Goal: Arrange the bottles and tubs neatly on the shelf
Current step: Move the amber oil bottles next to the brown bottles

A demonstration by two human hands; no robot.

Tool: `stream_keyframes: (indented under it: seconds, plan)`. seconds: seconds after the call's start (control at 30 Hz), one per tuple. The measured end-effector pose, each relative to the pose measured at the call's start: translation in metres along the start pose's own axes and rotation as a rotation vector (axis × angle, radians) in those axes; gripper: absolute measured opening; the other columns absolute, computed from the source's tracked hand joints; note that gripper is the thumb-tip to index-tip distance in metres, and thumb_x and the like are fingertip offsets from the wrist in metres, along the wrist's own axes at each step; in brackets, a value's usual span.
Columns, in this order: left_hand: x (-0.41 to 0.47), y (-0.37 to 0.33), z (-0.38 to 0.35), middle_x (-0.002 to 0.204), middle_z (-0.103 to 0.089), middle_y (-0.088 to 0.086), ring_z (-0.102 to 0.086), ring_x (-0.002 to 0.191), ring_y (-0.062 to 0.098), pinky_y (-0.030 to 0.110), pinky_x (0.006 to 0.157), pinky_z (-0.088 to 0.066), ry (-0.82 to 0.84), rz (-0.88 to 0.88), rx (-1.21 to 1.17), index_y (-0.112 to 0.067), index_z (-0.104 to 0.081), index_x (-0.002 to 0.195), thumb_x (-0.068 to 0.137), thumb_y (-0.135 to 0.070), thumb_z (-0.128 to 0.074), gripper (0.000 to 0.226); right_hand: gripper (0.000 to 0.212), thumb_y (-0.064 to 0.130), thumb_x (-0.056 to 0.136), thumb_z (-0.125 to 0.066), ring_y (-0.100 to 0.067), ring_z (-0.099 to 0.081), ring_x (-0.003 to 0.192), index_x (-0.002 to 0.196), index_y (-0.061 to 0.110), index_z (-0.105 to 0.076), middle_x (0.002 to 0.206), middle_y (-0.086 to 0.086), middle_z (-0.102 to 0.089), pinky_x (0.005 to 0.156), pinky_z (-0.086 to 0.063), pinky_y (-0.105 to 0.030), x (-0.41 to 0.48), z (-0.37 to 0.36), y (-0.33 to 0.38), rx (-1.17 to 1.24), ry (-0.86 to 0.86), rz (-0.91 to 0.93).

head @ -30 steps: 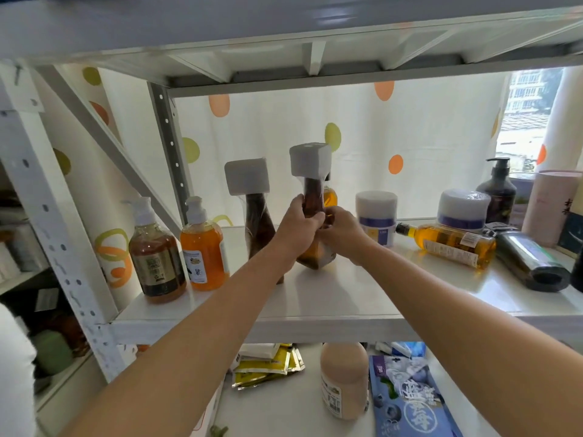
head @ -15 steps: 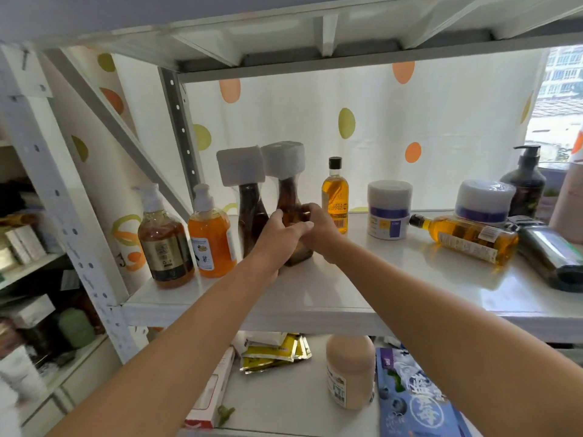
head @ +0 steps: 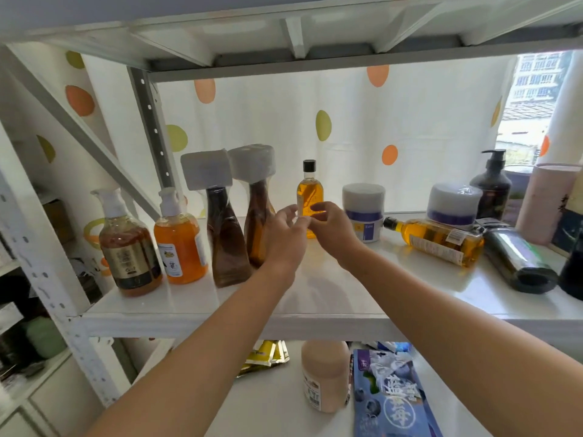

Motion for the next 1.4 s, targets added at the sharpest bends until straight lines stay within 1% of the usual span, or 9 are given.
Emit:
stream_keyframes:
  seconds: [0.3, 0.43, 0.57, 0.7, 0.87, 1.03, 1.13, 1.23, 1.4]
  plan:
    - [0.008, 0.003, -0.033, 0.123, -0.05, -0.008, -0.047, 0.117, 0.009, 0.024, 0.093, -0.035, 0.145, 0.098, -0.042, -0.017, -0.046, 0.14, 0.104, -0.036, -0.036, 0.042, 0.058, 0.024, 0.088, -0.068, -0.023, -0.057, 0.111, 0.139, 0.014, -0.042, 0.132, -0.011, -0.054, 0.091, -0.05, -0.034, 0.031, 0.02, -0.005, -0.056, -0.131, -0.017]
    - [0.02, 0.006, -0.032, 0.132, -0.047, -0.011, -0.043, 0.128, 0.01, 0.03, 0.11, -0.033, 0.164, 0.117, -0.069, -0.022, -0.042, 0.144, 0.103, -0.042, -0.035, 0.046, 0.065, 0.021, 0.088, -0.066, -0.027, -0.051, 0.122, 0.144, 0.014, -0.034, 0.14, -0.012, -0.048, 0.09, -0.042, -0.031, 0.063, 0.014, 0.003, -0.115, -0.166, -0.041]
    - [0.037, 0.012, -0.012, 0.13, -0.058, -0.016, -0.051, 0.124, 0.007, 0.038, 0.11, -0.039, 0.074, 0.045, -0.078, -0.037, -0.058, 0.128, 0.081, -0.065, -0.042, 0.057, 0.077, 0.018, 0.082, -0.07, -0.03, -0.048, 0.126, 0.147, 0.014, -0.027, 0.143, -0.013, -0.042, 0.092, -0.041, -0.032, 0.09, -0.002, 0.006, -0.152, -0.139, -0.069]
    - [0.037, 0.008, -0.007, 0.132, -0.056, -0.014, -0.049, 0.124, 0.006, 0.028, 0.108, -0.037, 0.129, -0.025, -0.125, -0.029, -0.053, 0.135, 0.1, -0.035, -0.046, 0.036, 0.076, 0.019, 0.083, -0.069, -0.032, -0.05, 0.122, 0.145, 0.015, -0.027, 0.135, -0.015, -0.046, 0.086, -0.041, -0.033, 0.106, -0.016, -0.003, -0.235, -0.12, -0.11]
    - [0.031, 0.009, 0.009, 0.125, -0.059, -0.014, -0.054, 0.119, 0.004, 0.03, 0.105, -0.043, 0.154, -0.068, -0.138, -0.03, -0.054, 0.127, 0.102, -0.026, -0.044, 0.026, 0.067, 0.026, 0.084, -0.068, -0.033, -0.056, 0.111, 0.14, 0.017, -0.032, 0.124, -0.014, -0.053, 0.081, -0.044, -0.035, 0.096, -0.013, -0.002, -0.347, -0.185, -0.08]
    - [0.025, 0.012, 0.016, 0.141, -0.049, -0.003, -0.05, 0.125, 0.011, 0.022, 0.096, -0.043, 0.167, -0.127, 0.043, -0.018, -0.043, 0.141, 0.091, -0.018, -0.065, 0.054, 0.068, 0.034, 0.077, -0.075, -0.024, -0.055, 0.097, 0.134, 0.021, -0.04, 0.107, -0.002, -0.055, 0.075, -0.045, -0.034, 0.053, 0.015, 0.027, -0.349, -0.132, 0.037]
    - [0.025, 0.014, 0.003, 0.146, -0.045, 0.0, -0.048, 0.13, 0.018, 0.039, 0.104, -0.044, 0.195, -0.131, 0.186, -0.021, -0.039, 0.143, 0.08, -0.029, -0.078, 0.075, 0.07, 0.04, 0.074, -0.079, -0.021, -0.055, 0.096, 0.132, 0.024, -0.044, 0.107, 0.002, -0.056, 0.078, -0.049, -0.035, 0.021, 0.031, 0.048, -0.341, -0.086, 0.106]
    - [0.017, 0.004, -0.014, 0.129, -0.059, -0.007, -0.057, 0.121, 0.019, 0.05, 0.105, -0.042, 0.173, -0.207, 0.386, -0.027, -0.043, 0.135, 0.061, -0.061, -0.076, 0.088, 0.069, 0.041, 0.072, -0.08, -0.02, -0.057, 0.098, 0.13, 0.025, -0.046, 0.106, 0.003, -0.058, 0.084, -0.051, -0.036, -0.005, 0.035, 0.061, -0.33, -0.048, 0.159]
    - [0.009, -0.011, -0.014, 0.093, -0.064, -0.006, -0.064, 0.099, 0.023, 0.047, 0.095, -0.047, 0.018, -0.226, 0.494, -0.018, -0.054, 0.116, 0.06, -0.048, -0.083, 0.07, 0.071, 0.038, 0.072, -0.08, -0.02, -0.061, 0.102, 0.132, 0.025, -0.046, 0.111, -0.001, -0.063, 0.088, -0.053, -0.039, -0.028, 0.032, 0.062, -0.251, -0.025, 0.196]
Point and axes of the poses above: each hand's wrist, its own x-axis towards the middle knuckle, its own z-axis out of the back of the hand, y = z × x, the point moved 10 cm from there along x, towards the middle knuckle
